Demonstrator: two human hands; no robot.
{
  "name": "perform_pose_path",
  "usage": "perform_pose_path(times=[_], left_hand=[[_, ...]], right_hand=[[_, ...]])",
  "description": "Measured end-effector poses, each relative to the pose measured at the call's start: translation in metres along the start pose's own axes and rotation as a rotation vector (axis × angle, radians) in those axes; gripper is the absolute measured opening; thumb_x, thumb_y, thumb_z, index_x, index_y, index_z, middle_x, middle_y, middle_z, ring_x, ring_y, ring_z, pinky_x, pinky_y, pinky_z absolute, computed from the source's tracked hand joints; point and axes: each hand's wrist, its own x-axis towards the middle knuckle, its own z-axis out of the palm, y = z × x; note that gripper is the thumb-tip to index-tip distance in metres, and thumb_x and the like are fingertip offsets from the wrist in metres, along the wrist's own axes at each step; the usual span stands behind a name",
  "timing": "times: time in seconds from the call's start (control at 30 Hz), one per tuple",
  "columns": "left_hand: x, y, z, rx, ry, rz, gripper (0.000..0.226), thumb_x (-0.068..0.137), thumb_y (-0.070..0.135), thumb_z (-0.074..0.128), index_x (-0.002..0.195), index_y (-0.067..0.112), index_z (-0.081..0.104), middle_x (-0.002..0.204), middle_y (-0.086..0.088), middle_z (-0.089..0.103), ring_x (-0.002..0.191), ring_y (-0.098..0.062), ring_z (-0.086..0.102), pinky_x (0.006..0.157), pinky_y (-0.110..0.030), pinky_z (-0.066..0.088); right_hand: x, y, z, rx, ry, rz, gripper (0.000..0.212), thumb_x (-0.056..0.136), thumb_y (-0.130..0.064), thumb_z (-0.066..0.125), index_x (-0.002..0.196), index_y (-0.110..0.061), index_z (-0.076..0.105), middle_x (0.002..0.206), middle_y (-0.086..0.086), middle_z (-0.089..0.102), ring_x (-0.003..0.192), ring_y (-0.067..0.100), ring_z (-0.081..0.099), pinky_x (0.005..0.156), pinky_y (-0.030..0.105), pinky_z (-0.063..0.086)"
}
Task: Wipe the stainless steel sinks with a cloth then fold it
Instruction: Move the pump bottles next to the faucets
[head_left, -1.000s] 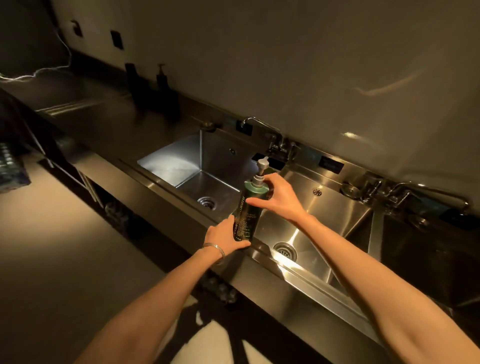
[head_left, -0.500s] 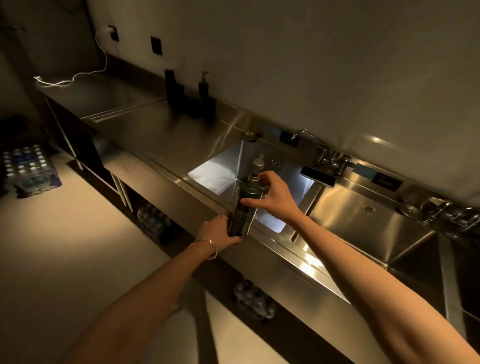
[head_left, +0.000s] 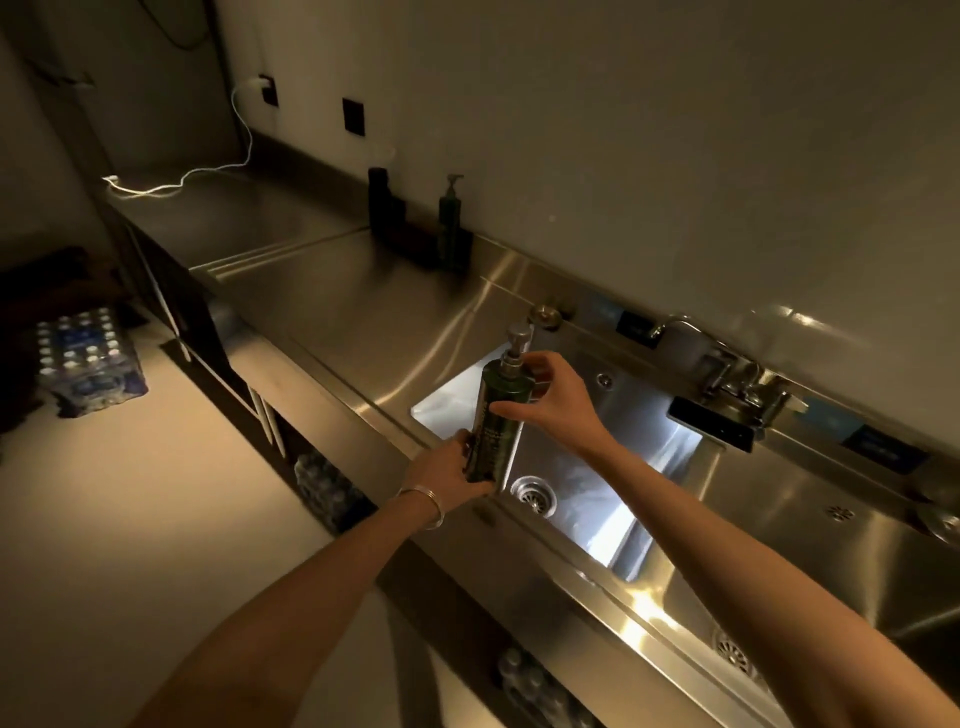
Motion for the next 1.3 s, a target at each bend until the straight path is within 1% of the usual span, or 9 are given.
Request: perform_pose_path(times=[0.1,0.27,0.43,0.63,0.8,0.9,1.0,1.17,1.3], left_hand=[[0.044,-0.005,-0.020,-0.004,0.002,-0.026,0.055,0.063,0.037,0.082,0.106,0.023,0.050,0.088,0.011,0.056,0.081,-0.012,0.058,0.061,-0.017,0.039],[0.100,-0.016,-0.037,0.018,-0.005,-0.056,0.059,0.058,0.034,0.085,0.106,0.021,0.055,0.092,0.007,0.063,0.082,-0.015,0.062,0.078,-0.033,0.052],[0.138,-0.035,-0.048,0.013,-0.019,-0.082,0.060,0.056,0.036,0.086,0.107,0.025,0.055,0.094,0.008,0.063,0.079,-0.012,0.060,0.075,-0.029,0.052],[0.193,-0.066,-0.085,0.041,-0.057,-0.055,0.057,0.060,0.033,0.084,0.107,0.022,0.056,0.096,0.007,0.061,0.086,-0.014,0.057,0.077,-0.028,0.049],[0.236,-0.106,-0.131,0.041,-0.119,-0.002,0.056,0.059,0.032,0.084,0.108,0.020,0.058,0.096,0.003,0.062,0.086,-0.017,0.059,0.076,-0.028,0.048],[0.261,-0.128,-0.158,0.031,-0.150,0.016,0.053,0.062,0.027,0.083,0.108,0.017,0.058,0.102,-0.002,0.064,0.091,-0.021,0.060,0.078,-0.030,0.047],[0.283,-0.142,-0.180,0.015,-0.157,0.033,0.055,0.060,0.027,0.083,0.109,0.018,0.059,0.102,-0.003,0.064,0.090,-0.021,0.060,0.077,-0.029,0.047],[0.321,-0.155,-0.200,0.032,-0.200,0.062,0.054,0.065,0.026,0.081,0.113,0.016,0.058,0.104,-0.003,0.062,0.093,-0.024,0.060,0.077,-0.030,0.046],[0.357,-0.161,-0.201,-0.002,-0.211,0.033,0.055,0.064,0.021,0.081,0.113,0.014,0.057,0.107,-0.006,0.062,0.095,-0.026,0.059,0.078,-0.031,0.046]], right_hand=[[0.040,0.005,0.004,0.021,0.009,0.014,0.060,0.063,-0.017,0.087,0.112,-0.010,0.053,0.110,0.003,0.058,0.097,0.014,0.057,0.074,0.011,0.045],[0.094,0.011,0.015,0.032,0.011,0.041,0.062,0.063,-0.015,0.086,0.114,-0.008,0.053,0.107,-0.003,0.054,0.093,0.006,0.052,0.074,0.009,0.041],[0.136,0.017,0.033,-0.003,0.014,0.066,0.064,0.063,-0.018,0.086,0.117,-0.006,0.053,0.110,0.001,0.057,0.093,0.007,0.054,0.072,0.008,0.042],[0.189,0.014,0.072,0.023,0.097,0.142,0.063,0.064,-0.016,0.086,0.115,-0.006,0.051,0.106,-0.002,0.055,0.086,-0.003,0.052,0.066,0.003,0.043],[0.232,-0.004,0.119,0.032,0.174,0.210,0.063,0.063,-0.021,0.086,0.114,-0.010,0.051,0.109,-0.002,0.056,0.087,-0.002,0.053,0.067,0.008,0.043],[0.257,-0.014,0.144,0.014,0.195,0.231,0.063,0.063,-0.024,0.086,0.114,-0.012,0.050,0.115,0.004,0.057,0.096,0.010,0.056,0.076,0.016,0.046],[0.279,-0.024,0.164,0.018,0.238,0.261,0.062,0.063,-0.023,0.086,0.113,-0.013,0.050,0.115,0.004,0.057,0.098,0.014,0.057,0.082,0.025,0.050],[0.323,-0.024,0.181,-0.028,0.268,0.282,0.060,0.064,-0.024,0.086,0.112,-0.014,0.051,0.112,0.001,0.054,0.094,0.010,0.053,0.072,0.012,0.043],[0.360,-0.008,0.190,-0.062,0.284,0.301,0.062,0.061,-0.027,0.088,0.110,-0.016,0.051,0.115,0.004,0.056,0.101,0.016,0.057,0.084,0.030,0.052]])
